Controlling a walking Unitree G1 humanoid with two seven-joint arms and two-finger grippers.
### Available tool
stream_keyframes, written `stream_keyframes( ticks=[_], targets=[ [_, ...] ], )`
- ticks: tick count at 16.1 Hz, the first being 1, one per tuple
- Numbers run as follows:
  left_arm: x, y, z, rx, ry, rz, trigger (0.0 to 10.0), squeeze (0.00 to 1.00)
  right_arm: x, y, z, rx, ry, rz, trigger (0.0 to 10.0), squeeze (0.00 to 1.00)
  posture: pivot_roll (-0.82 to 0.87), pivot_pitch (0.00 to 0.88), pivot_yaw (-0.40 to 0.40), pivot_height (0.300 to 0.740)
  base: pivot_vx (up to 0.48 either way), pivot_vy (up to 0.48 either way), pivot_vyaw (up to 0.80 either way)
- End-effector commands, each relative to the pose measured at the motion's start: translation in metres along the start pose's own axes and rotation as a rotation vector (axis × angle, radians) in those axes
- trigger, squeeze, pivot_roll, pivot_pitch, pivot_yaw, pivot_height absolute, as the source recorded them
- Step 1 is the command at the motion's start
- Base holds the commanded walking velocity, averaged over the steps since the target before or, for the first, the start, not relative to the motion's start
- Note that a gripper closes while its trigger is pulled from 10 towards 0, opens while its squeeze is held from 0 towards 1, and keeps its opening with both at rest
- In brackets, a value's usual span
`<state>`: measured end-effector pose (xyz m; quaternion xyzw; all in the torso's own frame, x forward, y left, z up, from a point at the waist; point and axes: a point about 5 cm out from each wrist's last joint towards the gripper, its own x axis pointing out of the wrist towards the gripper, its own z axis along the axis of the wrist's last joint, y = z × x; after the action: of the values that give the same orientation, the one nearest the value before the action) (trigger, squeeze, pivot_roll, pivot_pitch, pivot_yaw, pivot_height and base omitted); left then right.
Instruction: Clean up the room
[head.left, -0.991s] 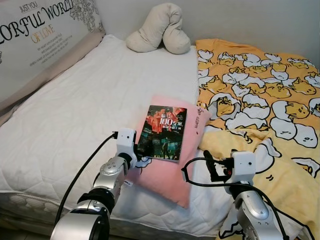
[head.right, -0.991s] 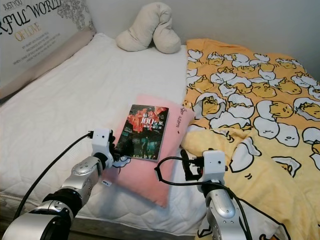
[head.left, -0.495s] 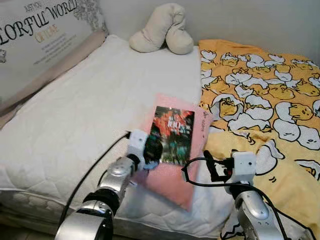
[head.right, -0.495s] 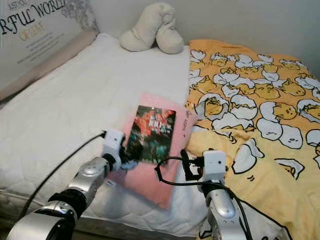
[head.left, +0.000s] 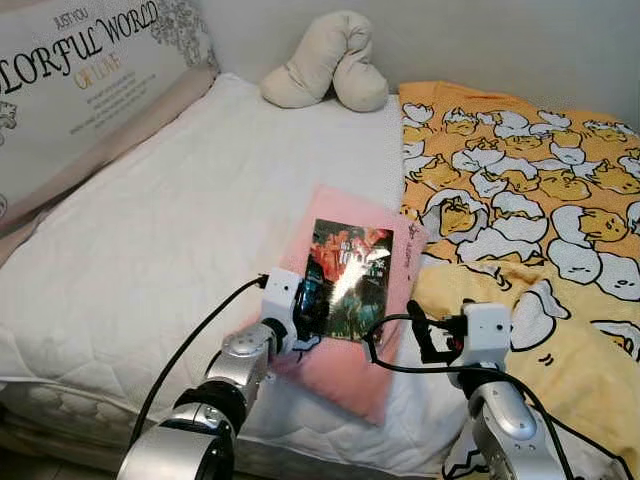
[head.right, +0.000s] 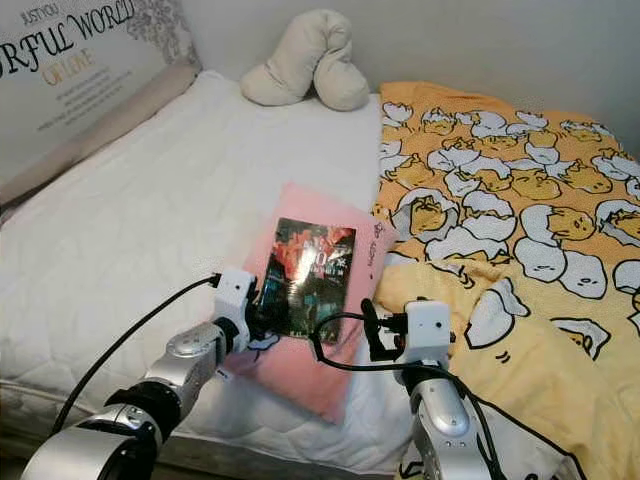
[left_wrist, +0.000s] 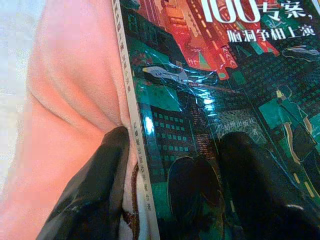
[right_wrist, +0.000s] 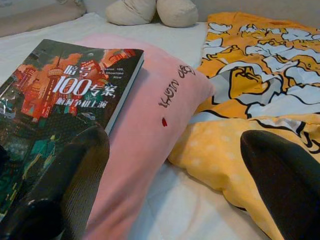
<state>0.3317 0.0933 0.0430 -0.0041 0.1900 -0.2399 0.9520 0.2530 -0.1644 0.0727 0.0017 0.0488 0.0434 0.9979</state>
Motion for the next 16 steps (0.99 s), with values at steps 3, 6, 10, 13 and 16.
stream_keyframes(
  ticks=[3,6,10,13,16],
  targets=[
    [0.000,-0.005,-0.007,-0.003,0.041,-0.029,0.0,0.00,0.000,-0.002,0.000,-0.005,0.002,-0.004,10.0,0.00,0.02,0.000,-0.010,0.740,0.000,0.000,0.00],
    [0.002,-0.008,-0.006,-0.110,0.028,-0.045,0.0,0.00,0.001,-0.001,0.001,-0.004,0.001,-0.002,10.0,0.00,0.02,0.000,-0.009,0.740,0.000,0.000,0.00],
    [0.006,-0.017,0.014,-0.227,-0.077,-0.188,0.0,0.00,0.001,-0.002,0.001,-0.005,0.000,-0.007,10.0,0.00,0.02,0.000,-0.008,0.740,0.000,0.000,0.00],
    [0.009,-0.022,0.030,-0.225,-0.141,-0.242,0.0,0.00,0.002,-0.002,0.000,-0.003,0.003,-0.007,10.0,0.00,0.03,0.000,-0.007,0.740,0.000,0.000,0.00],
    [0.005,-0.005,0.050,-0.265,-0.237,-0.226,0.0,0.00,0.004,-0.002,0.001,-0.002,0.001,-0.003,10.0,0.00,0.05,0.000,-0.010,0.740,0.000,0.000,0.00]
  ],
)
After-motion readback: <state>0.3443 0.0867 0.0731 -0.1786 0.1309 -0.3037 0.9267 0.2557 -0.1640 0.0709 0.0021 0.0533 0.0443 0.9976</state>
